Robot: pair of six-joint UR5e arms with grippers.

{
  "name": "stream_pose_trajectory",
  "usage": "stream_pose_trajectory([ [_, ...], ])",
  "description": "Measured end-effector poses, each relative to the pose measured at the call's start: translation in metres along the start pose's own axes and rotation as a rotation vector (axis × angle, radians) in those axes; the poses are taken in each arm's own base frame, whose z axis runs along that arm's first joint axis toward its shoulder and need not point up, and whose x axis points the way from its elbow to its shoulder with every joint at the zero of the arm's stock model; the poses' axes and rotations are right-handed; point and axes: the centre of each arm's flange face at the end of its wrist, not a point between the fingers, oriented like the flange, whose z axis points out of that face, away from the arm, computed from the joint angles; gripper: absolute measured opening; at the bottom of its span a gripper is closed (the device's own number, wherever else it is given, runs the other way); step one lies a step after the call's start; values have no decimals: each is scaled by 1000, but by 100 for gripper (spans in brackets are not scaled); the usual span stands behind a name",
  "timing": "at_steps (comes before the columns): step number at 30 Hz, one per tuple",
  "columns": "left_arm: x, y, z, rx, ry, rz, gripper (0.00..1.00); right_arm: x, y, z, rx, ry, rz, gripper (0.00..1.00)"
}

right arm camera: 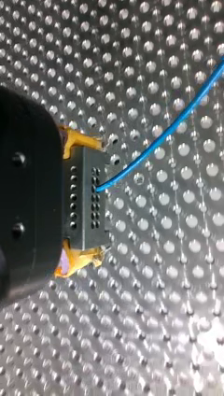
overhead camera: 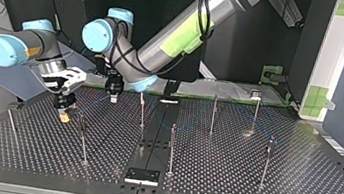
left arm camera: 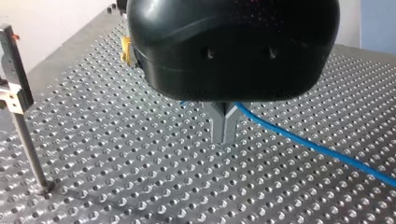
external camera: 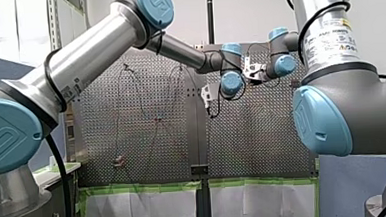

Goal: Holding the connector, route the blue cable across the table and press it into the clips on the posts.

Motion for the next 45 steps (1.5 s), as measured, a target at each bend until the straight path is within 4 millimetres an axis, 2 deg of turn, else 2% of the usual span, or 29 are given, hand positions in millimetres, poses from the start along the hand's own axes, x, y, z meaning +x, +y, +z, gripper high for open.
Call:
stream_pose_trajectory([
  [7, 0, -11, -13, 20, 4, 5, 1, 15, -9, -8, 3, 4, 5, 0],
  [15, 4, -30, -32, 56, 6, -3, 1, 19, -15, -15, -3, -6, 1, 0],
  [20, 4, -37, -36, 68, -7, -18, 1, 34, -21, -25, -8, 11, -3, 0],
  [29, -1, -41, -32, 77, -44, -92, 1, 72, -29, -43, -9, 70, -7, 0],
  [39, -40, -44, -11, 71, -133, -249, 1, 76, -29, -45, -11, 76, -8, 0],
  [45, -41, -39, -11, 46, -120, -289, 1, 75, -31, -45, -7, 76, -10, 0],
])
